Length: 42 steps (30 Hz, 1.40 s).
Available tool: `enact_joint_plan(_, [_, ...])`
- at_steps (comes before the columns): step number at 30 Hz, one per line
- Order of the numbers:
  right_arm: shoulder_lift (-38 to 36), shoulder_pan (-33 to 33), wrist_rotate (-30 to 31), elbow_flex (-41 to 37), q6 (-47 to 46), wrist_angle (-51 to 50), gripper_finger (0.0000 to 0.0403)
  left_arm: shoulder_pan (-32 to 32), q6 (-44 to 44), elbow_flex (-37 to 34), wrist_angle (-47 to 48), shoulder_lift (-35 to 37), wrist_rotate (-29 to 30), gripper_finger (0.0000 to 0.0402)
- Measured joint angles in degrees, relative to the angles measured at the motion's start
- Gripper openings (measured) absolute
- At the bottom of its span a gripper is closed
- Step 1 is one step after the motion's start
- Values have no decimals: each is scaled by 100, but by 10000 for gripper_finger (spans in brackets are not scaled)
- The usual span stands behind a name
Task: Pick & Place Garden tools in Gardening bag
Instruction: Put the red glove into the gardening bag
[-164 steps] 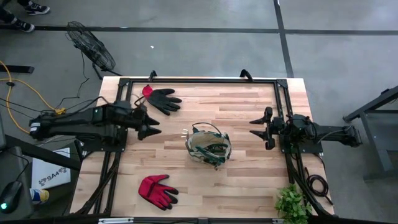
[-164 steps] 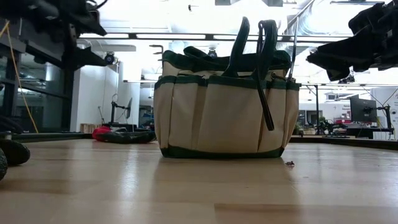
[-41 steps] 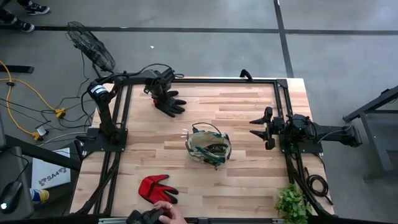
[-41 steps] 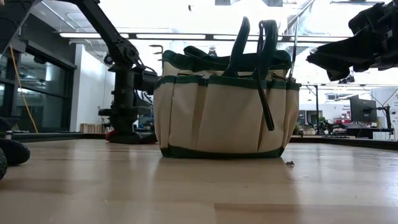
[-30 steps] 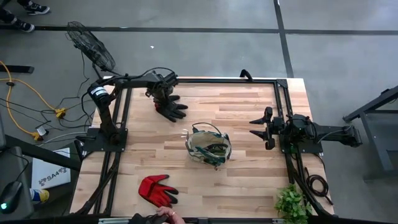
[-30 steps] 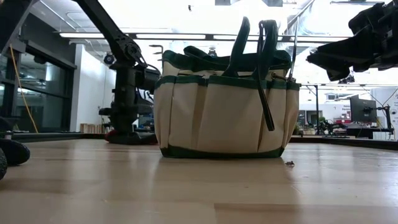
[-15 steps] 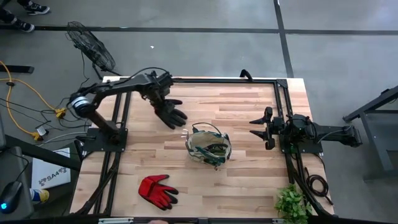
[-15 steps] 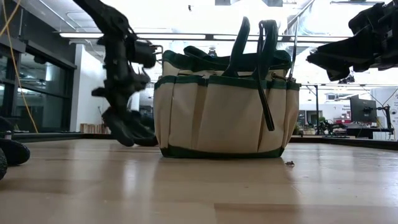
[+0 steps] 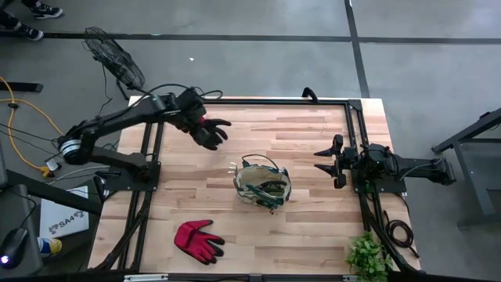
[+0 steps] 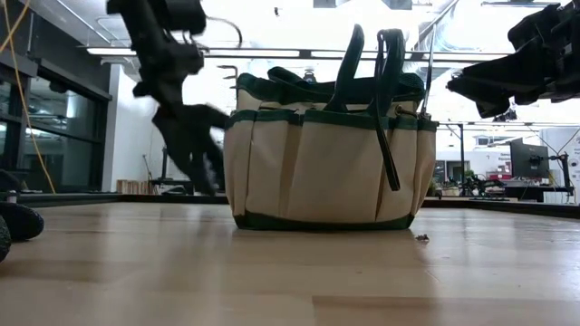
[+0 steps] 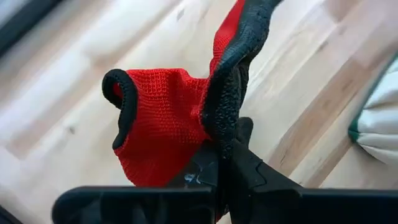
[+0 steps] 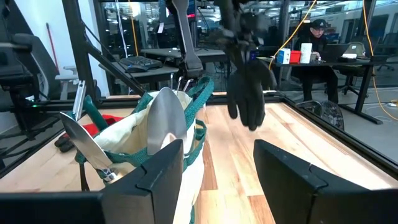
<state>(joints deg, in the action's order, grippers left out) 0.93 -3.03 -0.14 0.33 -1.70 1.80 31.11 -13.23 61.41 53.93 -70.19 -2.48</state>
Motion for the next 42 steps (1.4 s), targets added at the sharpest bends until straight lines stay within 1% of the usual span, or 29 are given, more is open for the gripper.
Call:
enact_joint_plan(5, [0, 2, 0, 0, 0, 2, 189, -400, 313, 9, -127, 583, 460, 0])
enact_joint_plan(9, [0, 2, 0, 0, 0, 0, 189, -728, 380, 84, -103, 876, 612, 0])
enact_joint_plan(14, [0, 0, 0, 0, -1, 0, 189, -1190, 402, 485, -69, 960, 814, 0])
enact_joint_plan(19, [0, 1, 0, 0, 0, 0, 189, -1628, 403, 1012, 71, 908, 855, 0])
enact_joint_plan(24, [0, 1, -1, 0, -1, 0, 189, -2157, 402, 1477, 83, 719, 909, 0])
enact_joint_plan(31, [-1, 0, 0, -1, 0, 0, 189, -2820, 400, 2058, 74, 222, 911, 0])
enact_joint_plan(37, [0, 2, 0, 0, 0, 0, 189, -3238, 397, 2657, 60, -342, 905, 0])
enact_joint_plan(42, [-1, 1, 0, -1, -1, 0, 189, -3433, 395, 3042, 7, -910, 738, 0])
